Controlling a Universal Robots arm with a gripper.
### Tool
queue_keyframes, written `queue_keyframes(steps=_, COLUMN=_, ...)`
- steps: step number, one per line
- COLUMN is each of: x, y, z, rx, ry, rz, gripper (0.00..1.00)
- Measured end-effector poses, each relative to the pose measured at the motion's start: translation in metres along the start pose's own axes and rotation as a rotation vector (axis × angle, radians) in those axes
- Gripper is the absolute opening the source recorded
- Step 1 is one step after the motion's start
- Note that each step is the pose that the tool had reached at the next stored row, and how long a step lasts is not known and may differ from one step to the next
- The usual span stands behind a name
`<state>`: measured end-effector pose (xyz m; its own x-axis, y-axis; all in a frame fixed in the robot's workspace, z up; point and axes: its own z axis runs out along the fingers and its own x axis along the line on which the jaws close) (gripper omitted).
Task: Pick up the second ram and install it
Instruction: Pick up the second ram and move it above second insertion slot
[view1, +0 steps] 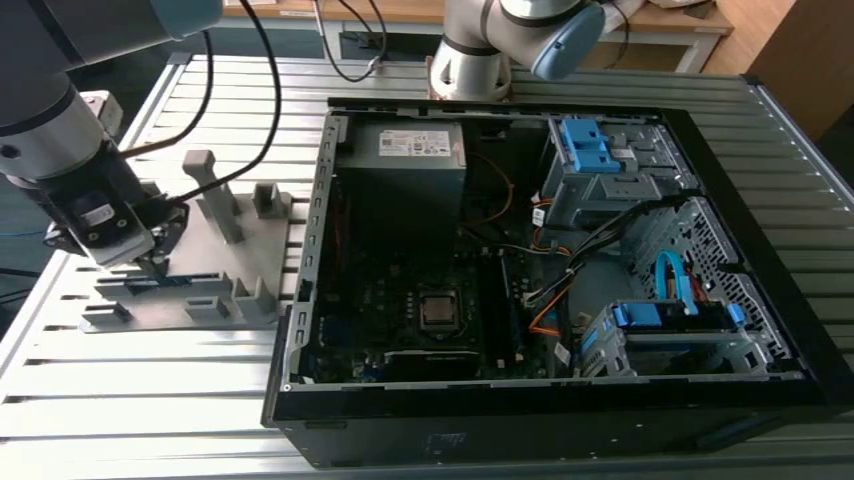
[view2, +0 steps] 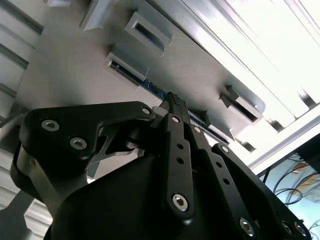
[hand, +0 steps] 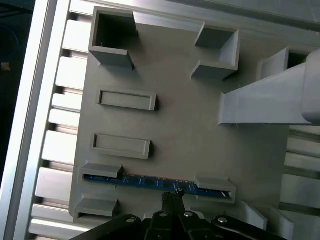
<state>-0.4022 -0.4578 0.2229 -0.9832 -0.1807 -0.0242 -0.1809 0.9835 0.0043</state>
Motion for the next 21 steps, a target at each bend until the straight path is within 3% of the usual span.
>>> queue_keyframes(steps=9, x=0.0, y=0.0, z=0.0002, rx=-0.0039, ry=0.0006, rz=-0.16, gripper=0.1)
queue_keyframes(steps=21, x=0.0, y=0.0, z=0.0003, rx=-0.0081, ry=0.0014, rz=-0.337, gripper=0.1)
